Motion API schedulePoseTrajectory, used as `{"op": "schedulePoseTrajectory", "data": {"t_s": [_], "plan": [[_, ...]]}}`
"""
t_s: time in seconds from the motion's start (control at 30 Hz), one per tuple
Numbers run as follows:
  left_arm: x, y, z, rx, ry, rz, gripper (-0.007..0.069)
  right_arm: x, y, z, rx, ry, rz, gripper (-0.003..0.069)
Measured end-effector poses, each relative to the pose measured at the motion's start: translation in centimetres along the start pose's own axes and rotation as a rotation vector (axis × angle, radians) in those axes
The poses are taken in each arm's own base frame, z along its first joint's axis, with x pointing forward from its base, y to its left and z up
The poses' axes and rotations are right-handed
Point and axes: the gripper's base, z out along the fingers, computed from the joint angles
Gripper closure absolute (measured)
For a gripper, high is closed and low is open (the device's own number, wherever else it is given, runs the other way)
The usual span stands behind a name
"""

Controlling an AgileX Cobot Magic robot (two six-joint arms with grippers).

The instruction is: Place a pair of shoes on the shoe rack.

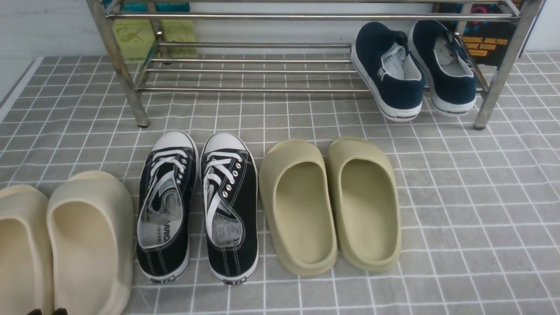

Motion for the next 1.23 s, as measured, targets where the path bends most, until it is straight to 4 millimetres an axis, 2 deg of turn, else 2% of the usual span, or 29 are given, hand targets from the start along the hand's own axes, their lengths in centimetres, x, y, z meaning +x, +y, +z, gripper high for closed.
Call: {"op": "schedulePoseTrajectory", "data": {"t_s": [1.23], "plan": [[0.0, 0.0, 0.0, 0.0, 0.0, 0.0, 0.0386, 0.0, 0.0, 0.0, 0.0, 0.0, 0.0, 0.0601]]}}
